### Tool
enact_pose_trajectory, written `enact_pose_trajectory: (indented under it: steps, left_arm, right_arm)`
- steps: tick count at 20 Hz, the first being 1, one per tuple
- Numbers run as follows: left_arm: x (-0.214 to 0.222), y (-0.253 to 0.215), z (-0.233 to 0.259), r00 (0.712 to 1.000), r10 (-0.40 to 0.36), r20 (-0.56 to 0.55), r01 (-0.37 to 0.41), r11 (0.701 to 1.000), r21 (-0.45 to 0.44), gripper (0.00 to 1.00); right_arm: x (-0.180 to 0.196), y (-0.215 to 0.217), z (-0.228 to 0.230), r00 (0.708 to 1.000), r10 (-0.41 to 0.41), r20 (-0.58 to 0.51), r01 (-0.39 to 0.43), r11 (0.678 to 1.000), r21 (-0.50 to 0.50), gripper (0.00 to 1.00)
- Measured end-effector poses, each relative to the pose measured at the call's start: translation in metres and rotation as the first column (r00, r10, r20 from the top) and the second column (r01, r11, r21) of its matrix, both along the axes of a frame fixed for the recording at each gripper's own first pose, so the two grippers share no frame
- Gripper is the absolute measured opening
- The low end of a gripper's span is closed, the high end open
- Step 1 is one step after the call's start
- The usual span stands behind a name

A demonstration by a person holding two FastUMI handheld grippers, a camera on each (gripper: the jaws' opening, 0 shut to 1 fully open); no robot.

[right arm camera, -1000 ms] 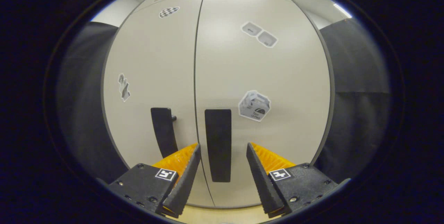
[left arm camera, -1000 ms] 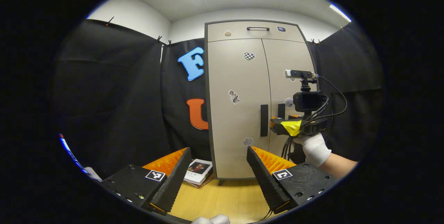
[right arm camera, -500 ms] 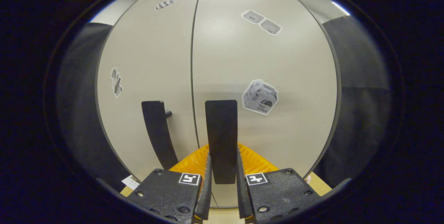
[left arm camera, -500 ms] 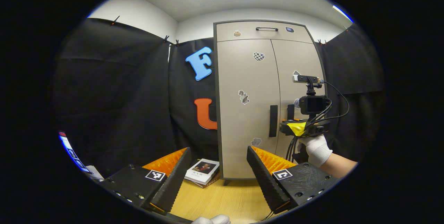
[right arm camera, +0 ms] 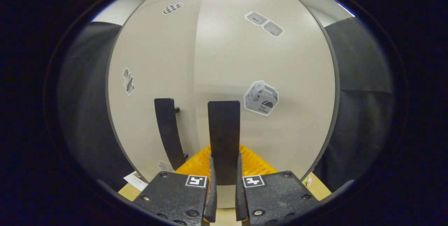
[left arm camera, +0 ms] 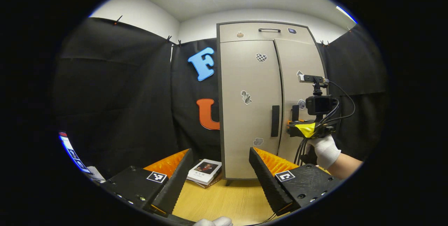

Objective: Open the right door of the double-door shoe cabinet with the right hand, and open the left door with the left hand.

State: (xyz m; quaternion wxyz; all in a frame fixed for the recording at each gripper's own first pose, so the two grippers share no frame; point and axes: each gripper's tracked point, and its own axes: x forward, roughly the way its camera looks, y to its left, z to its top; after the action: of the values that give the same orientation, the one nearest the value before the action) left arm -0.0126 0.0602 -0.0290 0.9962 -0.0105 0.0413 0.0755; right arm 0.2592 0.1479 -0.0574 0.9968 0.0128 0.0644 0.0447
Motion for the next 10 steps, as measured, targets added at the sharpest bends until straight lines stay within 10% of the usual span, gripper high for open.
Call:
enact_pose_trajectory:
  steps: [10]
  left_arm:
    - [0.007,-0.002,0.003,0.999,-0.031,0.025,0.031,0.999,-0.016,0.96]
  right_arm:
    - [-0.033,-0.017,-0.001,0.999,0.038,0.003,-0.038,0.999,-0.007,0.23]
